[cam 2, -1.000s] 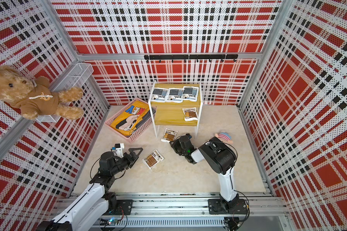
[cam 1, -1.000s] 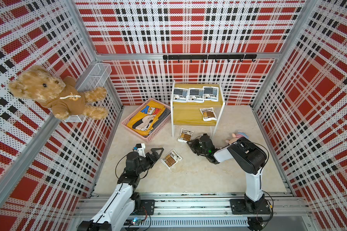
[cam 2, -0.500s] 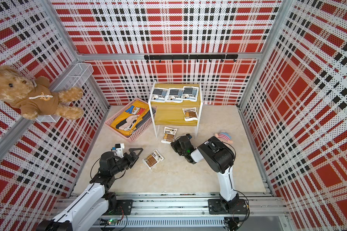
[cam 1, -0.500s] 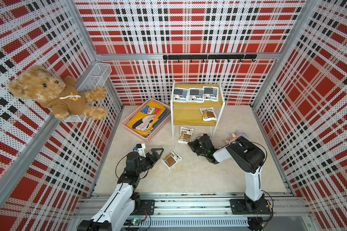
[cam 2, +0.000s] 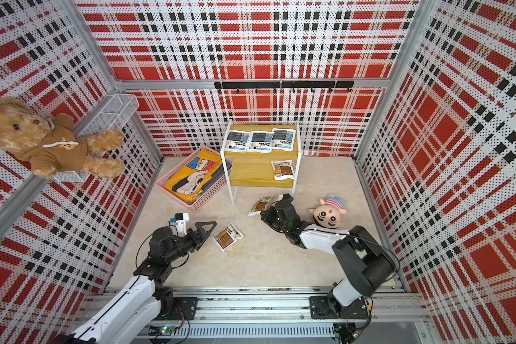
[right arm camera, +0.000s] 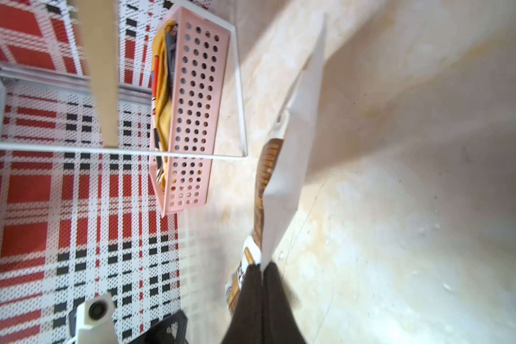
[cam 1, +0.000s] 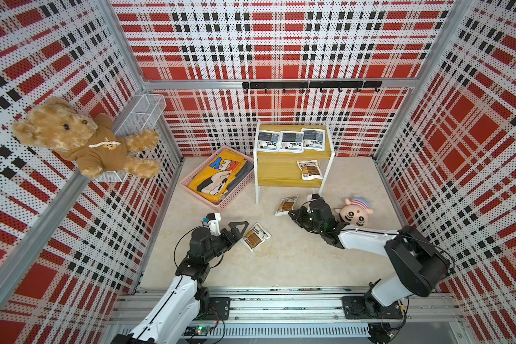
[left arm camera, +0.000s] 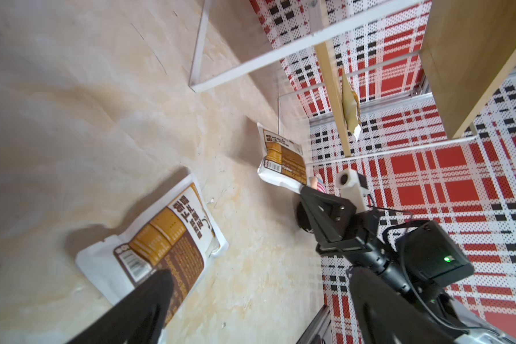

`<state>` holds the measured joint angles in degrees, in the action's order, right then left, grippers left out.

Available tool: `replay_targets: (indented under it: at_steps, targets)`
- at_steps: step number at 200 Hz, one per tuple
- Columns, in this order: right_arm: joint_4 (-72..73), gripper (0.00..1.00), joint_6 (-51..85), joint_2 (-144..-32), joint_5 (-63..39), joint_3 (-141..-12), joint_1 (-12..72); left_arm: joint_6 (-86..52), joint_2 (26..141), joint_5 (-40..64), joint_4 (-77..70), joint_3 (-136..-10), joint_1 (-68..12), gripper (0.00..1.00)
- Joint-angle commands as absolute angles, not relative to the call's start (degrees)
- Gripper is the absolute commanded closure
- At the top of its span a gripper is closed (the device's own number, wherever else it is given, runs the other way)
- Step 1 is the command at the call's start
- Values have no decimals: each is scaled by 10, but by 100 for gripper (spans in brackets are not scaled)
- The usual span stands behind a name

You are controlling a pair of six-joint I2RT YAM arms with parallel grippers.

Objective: Place the bagged coffee beans on the shelf by color
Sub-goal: Pick up the bagged coffee beans at the center of the board.

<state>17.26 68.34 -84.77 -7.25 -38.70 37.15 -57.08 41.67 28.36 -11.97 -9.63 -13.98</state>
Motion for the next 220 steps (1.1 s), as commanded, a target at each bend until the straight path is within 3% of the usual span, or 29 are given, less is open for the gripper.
replay_targets:
  at_steps: [1,45,90,220]
  targets:
    - [60,100,634,-778,-70,-377,378,-573,420,241,-128,-114,-187,1]
    - [-40,100,582,-688,-99,-430,383,-584,431,224,-146,-125,-215,1]
    - [-81,100,539,-666,-109,-505,384,-582,434,225,-146,-128,-215,1]
    - [-51,100,466,-778,-120,-640,383,-572,435,259,-145,-112,-179,1]
